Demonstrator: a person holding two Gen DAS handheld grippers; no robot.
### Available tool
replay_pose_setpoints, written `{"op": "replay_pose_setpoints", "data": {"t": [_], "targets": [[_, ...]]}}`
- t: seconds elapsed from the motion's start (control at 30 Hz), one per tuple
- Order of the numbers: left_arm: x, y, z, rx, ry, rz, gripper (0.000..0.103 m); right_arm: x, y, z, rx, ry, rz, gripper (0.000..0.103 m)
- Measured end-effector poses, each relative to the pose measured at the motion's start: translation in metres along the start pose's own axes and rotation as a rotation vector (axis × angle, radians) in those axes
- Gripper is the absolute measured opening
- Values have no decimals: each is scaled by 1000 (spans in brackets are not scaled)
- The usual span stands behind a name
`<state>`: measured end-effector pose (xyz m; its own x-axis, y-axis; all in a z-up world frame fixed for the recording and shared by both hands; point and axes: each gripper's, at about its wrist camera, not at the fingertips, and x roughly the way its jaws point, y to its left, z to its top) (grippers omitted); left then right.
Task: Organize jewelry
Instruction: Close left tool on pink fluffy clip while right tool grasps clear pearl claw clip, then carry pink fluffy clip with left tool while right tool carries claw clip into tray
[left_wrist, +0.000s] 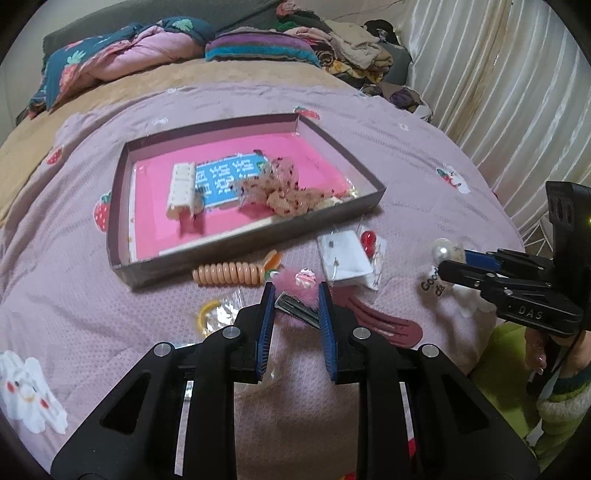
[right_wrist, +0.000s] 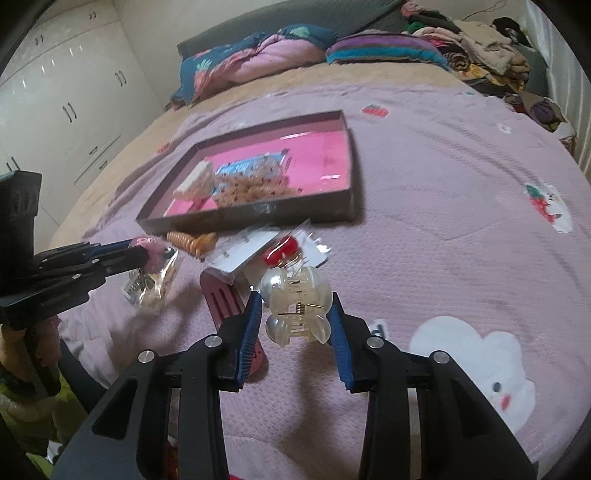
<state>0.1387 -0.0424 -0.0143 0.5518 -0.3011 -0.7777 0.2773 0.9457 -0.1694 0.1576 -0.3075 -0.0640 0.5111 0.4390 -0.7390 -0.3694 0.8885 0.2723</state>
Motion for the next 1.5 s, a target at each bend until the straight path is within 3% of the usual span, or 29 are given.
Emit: {"op": "replay_pose_setpoints", "data": {"t": [0.7, 1.5], "targets": [[-1, 4, 44, 15, -53, -19, 15, -26, -1, 24, -1, -77, -20, 35], [0, 67, 83, -123, -98, 37, 15, 1, 18, 118, -70, -151, 29, 34]]}}
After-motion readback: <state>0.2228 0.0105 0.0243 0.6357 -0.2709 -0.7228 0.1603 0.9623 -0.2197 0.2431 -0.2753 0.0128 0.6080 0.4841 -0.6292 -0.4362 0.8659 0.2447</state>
